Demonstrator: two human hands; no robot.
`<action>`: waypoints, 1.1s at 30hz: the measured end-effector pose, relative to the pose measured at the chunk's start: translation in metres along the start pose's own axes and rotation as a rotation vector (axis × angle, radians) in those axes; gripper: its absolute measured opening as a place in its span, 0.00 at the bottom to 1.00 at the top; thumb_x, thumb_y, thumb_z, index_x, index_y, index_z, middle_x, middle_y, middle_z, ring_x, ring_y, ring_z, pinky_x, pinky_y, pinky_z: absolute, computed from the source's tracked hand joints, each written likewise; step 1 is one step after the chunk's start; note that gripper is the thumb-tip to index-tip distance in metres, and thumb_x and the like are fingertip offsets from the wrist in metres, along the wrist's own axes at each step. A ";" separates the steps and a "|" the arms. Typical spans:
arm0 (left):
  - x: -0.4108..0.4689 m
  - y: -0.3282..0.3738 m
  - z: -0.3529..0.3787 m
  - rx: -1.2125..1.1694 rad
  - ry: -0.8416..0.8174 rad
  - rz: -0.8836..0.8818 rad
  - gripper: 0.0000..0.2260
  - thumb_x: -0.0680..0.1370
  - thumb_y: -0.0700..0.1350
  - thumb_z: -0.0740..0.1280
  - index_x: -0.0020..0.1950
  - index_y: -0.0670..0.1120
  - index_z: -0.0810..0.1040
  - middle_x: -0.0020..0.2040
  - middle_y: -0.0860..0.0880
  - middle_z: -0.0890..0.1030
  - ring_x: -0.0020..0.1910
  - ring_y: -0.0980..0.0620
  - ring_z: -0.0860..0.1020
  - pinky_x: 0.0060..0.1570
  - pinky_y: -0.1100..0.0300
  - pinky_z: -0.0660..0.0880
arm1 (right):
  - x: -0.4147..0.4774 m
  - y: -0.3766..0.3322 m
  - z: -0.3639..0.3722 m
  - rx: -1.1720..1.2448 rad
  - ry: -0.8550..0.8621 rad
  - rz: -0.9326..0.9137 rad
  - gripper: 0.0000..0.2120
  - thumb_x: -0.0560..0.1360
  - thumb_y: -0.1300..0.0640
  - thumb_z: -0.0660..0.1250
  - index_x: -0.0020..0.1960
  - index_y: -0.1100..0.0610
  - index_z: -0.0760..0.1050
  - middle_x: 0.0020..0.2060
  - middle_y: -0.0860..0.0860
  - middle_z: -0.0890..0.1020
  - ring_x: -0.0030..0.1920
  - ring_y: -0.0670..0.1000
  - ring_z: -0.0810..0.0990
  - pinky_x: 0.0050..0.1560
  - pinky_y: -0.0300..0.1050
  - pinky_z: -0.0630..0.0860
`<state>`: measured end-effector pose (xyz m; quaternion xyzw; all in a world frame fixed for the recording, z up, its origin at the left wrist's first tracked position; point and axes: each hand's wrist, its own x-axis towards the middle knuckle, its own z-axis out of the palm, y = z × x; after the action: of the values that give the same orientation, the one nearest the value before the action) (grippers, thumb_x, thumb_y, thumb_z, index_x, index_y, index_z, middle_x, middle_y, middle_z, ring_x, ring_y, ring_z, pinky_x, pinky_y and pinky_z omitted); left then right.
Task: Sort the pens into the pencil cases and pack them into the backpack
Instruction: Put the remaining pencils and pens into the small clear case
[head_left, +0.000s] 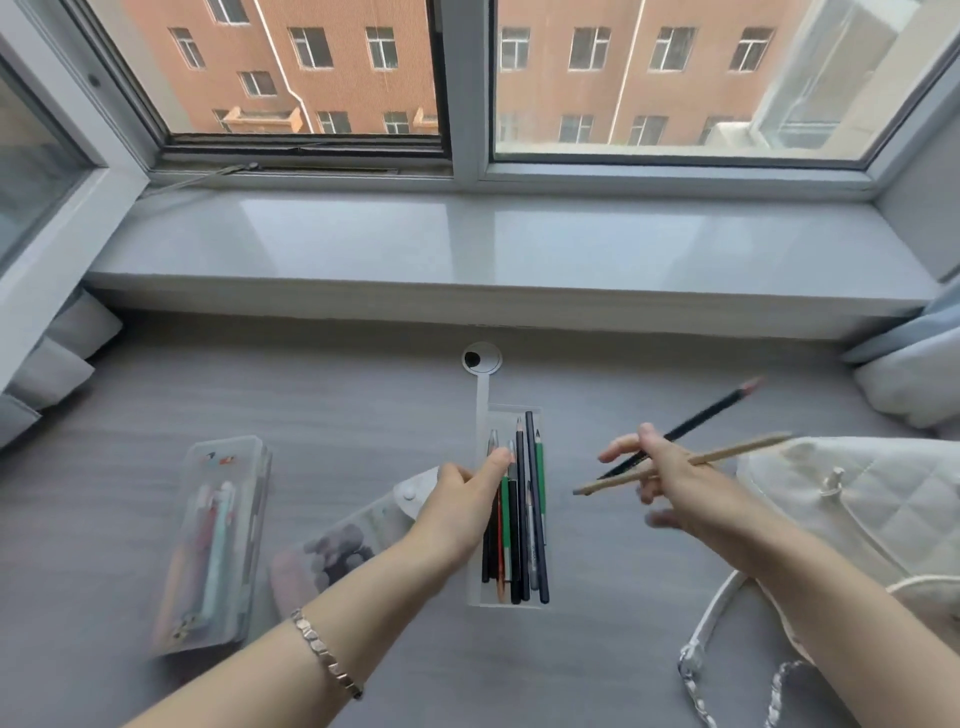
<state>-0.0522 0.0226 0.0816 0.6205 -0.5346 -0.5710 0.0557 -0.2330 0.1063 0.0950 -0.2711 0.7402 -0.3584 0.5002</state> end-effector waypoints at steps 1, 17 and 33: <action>-0.003 -0.001 0.002 0.002 0.002 0.005 0.20 0.76 0.62 0.58 0.52 0.45 0.66 0.41 0.54 0.69 0.48 0.52 0.69 0.48 0.58 0.62 | -0.004 -0.003 0.001 -0.058 0.035 -0.058 0.20 0.80 0.50 0.51 0.41 0.55 0.77 0.31 0.52 0.68 0.33 0.49 0.68 0.35 0.41 0.67; -0.023 -0.004 0.013 -0.066 -0.014 0.099 0.28 0.75 0.63 0.58 0.63 0.42 0.67 0.56 0.47 0.73 0.57 0.50 0.71 0.52 0.56 0.66 | -0.011 -0.003 0.051 -0.299 -0.134 -0.221 0.13 0.69 0.59 0.73 0.33 0.54 0.69 0.24 0.48 0.77 0.23 0.47 0.77 0.24 0.36 0.74; -0.045 0.010 0.027 -0.323 0.135 0.417 0.13 0.79 0.53 0.58 0.57 0.46 0.62 0.47 0.54 0.72 0.47 0.59 0.74 0.44 0.65 0.70 | -0.008 0.034 0.080 1.514 -0.027 0.328 0.28 0.80 0.45 0.47 0.65 0.66 0.68 0.50 0.64 0.81 0.48 0.61 0.80 0.48 0.45 0.77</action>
<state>-0.0691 0.0654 0.1081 0.5168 -0.5476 -0.5827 0.3058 -0.1569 0.1119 0.0528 0.2536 0.3179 -0.6847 0.6048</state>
